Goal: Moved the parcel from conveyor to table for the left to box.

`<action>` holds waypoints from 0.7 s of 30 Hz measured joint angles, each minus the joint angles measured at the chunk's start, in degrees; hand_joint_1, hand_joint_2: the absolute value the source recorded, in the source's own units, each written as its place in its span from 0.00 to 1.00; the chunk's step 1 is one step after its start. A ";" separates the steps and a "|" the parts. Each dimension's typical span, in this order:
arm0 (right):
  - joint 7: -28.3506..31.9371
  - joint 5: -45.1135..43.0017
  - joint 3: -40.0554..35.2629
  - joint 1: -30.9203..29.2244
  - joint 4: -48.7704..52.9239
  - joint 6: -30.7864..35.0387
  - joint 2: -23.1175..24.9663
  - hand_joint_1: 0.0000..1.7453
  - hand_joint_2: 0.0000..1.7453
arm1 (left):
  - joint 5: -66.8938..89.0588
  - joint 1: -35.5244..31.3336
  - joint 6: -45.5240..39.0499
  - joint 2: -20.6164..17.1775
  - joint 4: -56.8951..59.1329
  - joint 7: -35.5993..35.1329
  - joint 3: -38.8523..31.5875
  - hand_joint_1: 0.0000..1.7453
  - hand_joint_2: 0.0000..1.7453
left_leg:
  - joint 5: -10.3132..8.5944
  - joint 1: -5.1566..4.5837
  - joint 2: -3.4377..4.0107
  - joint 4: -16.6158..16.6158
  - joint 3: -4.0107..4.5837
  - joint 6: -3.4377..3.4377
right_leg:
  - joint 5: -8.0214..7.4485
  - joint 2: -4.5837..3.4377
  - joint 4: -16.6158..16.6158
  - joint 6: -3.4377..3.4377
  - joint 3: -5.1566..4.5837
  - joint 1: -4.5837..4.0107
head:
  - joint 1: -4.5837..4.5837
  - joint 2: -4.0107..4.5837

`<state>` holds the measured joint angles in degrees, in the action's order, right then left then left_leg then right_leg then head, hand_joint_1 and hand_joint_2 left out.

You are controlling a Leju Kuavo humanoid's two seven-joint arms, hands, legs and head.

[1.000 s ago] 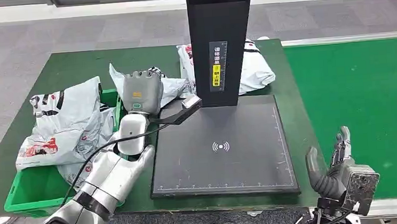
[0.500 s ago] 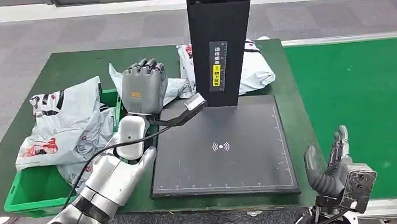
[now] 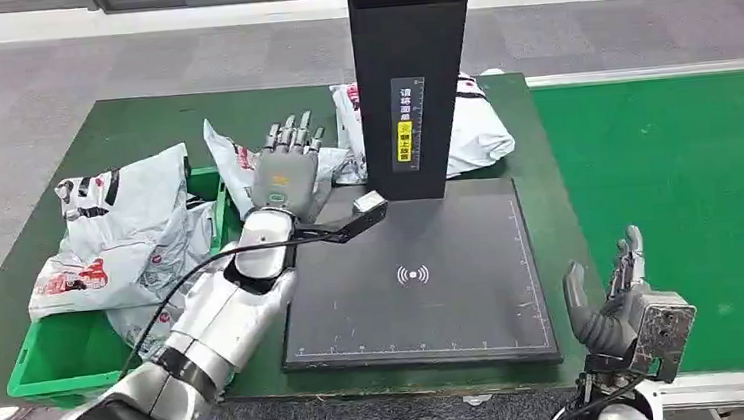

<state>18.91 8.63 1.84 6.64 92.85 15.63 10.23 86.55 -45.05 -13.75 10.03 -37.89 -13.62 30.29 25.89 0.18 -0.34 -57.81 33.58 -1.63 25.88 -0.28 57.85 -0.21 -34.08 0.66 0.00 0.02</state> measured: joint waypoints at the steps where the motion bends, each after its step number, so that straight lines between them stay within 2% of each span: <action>1: -0.02 -0.09 -0.04 -0.37 -0.37 -0.09 -0.15 0.00 1.00 | 0.00 -0.76 0.55 0.11 2.38 -0.09 -0.57 0.00 0.00 | 0.00 0.00 0.01 0.00 0.00 0.00 | 0.00 0.00 0.00 0.00 0.00 0.00 | 0.02 -0.02; 8: -0.04 -0.72 -0.52 -1.69 -2.10 -0.20 -0.83 0.00 1.00 | 0.00 -3.76 5.17 0.68 11.53 -1.22 -2.88 0.00 0.00 | -0.01 0.00 -0.03 0.00 0.03 -0.01 | 0.00 0.02 0.00 0.00 0.00 -0.01 | 0.00 -0.02; 20: -0.13 -1.62 -1.81 -2.65 -3.72 -0.20 -1.66 0.00 1.00 | 0.13 -5.65 13.13 0.63 16.84 -2.19 -4.74 0.00 0.00 | -0.02 0.00 -0.04 0.00 0.04 0.00 | 0.00 0.03 0.00 0.01 0.01 -0.01 | 0.02 -0.02; 21: -0.13 -1.84 -1.90 -2.86 -4.11 -0.20 -1.73 0.00 1.00 | 0.15 -5.78 13.55 0.57 17.10 -2.62 -4.92 0.00 1.00 | -0.02 0.00 -0.05 0.00 0.04 0.00 | 0.00 0.02 0.00 0.01 0.01 -0.01 | 0.00 -0.02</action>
<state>18.77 6.80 -0.07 3.78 88.74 15.43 8.50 86.71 -50.83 -0.20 10.60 -20.78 -16.24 25.37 25.87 0.18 -0.38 -57.81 33.62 -1.64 25.88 -0.25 57.86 -0.20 -34.07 0.65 0.00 0.00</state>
